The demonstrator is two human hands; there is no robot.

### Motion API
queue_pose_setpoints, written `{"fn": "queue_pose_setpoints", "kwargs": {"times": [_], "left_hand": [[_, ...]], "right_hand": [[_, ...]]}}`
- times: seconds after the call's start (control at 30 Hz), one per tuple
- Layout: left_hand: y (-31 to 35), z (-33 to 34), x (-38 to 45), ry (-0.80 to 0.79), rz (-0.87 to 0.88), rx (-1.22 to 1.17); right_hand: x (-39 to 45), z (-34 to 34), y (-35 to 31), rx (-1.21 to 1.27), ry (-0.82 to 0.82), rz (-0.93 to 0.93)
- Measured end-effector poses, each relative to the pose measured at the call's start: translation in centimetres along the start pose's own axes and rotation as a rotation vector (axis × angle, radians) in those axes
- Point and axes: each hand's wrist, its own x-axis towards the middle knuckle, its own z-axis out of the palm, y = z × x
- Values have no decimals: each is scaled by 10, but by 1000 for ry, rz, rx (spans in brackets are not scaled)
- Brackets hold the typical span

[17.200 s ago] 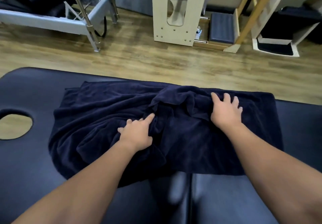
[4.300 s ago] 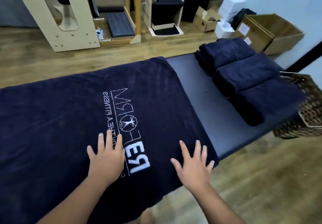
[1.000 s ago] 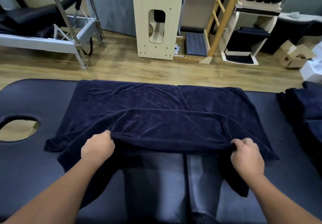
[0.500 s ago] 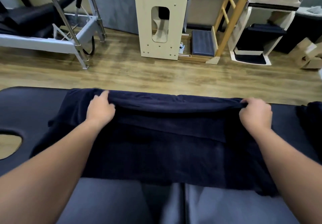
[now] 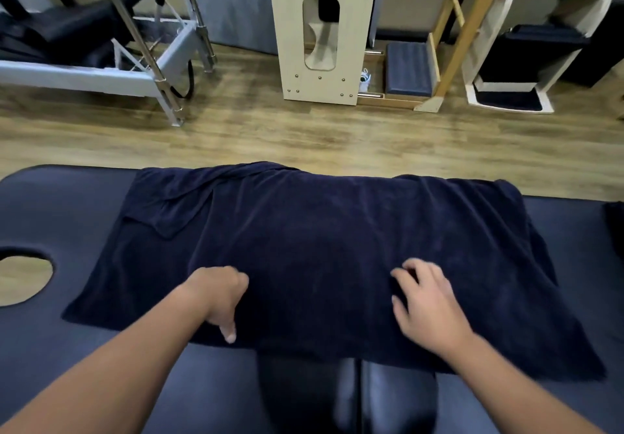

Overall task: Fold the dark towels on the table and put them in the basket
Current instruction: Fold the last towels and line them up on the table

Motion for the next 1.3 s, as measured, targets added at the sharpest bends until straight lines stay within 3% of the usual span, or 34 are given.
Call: {"fn": "queue_pose_setpoints", "kwargs": {"times": [0.1,0.2,0.3,0.5,0.8,1.07,1.2,1.3], "left_hand": [[6,26,-9,116,20,154],[9,45,-17,220,5,140],[14,56,-30,277,-7,69],[22,95,-57,365,-16,-56],[28,157,-105,274,47,-236],[19,192,-128,149,106,-428],[1,195,-126,281,12,-700],[-24,211,-123,450,-194,-692]], "right_hand": [[-51,5,-14,-31,-16,-82],[-76,11,-16,-56,-23,-74],[-70,17,-21,-88,-10,-13],[-75,14,-47,-74,-177,210],[-139,-5,-73,-96,-494,247],[-147,-21,-94,-63,-722,195],[-122,-22,-117,46,-567,178],[-93,-10,-154,-6,-421,15]]}}
